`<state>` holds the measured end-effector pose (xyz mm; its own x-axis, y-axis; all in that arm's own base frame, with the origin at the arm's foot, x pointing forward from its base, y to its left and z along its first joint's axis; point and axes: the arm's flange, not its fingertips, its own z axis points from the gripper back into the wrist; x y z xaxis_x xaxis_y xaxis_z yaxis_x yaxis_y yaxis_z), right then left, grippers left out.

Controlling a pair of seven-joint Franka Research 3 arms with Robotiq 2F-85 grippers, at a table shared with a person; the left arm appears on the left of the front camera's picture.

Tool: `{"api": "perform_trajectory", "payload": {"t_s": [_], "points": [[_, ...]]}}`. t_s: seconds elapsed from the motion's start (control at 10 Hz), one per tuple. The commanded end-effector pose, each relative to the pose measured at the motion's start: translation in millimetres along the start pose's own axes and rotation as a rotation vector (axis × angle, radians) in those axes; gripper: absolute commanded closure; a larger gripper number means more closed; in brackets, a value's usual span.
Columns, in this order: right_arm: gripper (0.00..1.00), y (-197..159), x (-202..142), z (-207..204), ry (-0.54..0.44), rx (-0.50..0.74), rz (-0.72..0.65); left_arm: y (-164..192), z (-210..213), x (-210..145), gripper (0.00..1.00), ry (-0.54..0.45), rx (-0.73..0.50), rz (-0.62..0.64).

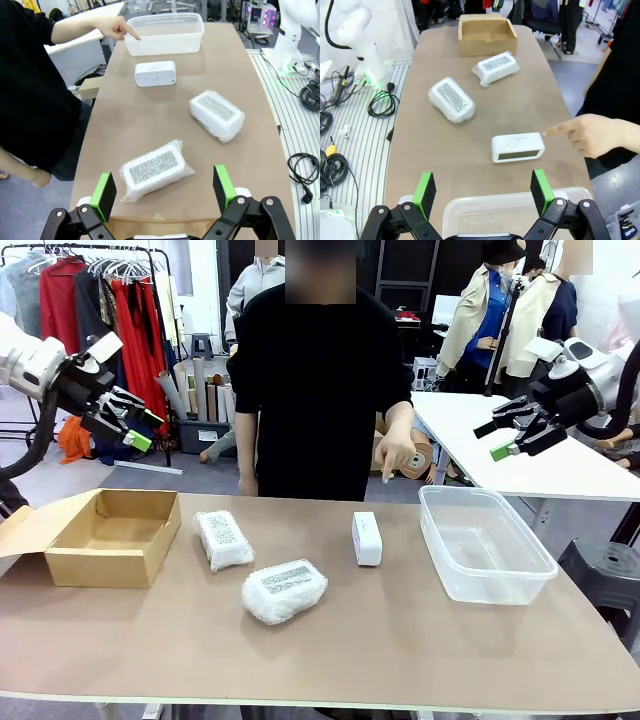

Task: Separate and place wrapped and unwrapped clocks.
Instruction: Pick up the Digital clock indicated by the person.

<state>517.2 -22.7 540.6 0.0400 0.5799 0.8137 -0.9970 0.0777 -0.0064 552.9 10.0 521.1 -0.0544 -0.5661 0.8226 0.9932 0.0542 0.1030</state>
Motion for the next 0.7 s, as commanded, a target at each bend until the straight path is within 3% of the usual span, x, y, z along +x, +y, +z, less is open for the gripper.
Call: {"api": "perform_trajectory", "payload": {"t_s": [0.0,0.6], "points": [[0.00,0.2,0.5,0.1,0.004,0.001,0.002,-1.4,1.9,1.2,0.00,0.004,0.002,-0.003],[0.00,0.2,0.5,0.1,0.004,0.001,0.002,-1.4,1.9,1.2,0.00,0.004,0.002,-0.003]]}}
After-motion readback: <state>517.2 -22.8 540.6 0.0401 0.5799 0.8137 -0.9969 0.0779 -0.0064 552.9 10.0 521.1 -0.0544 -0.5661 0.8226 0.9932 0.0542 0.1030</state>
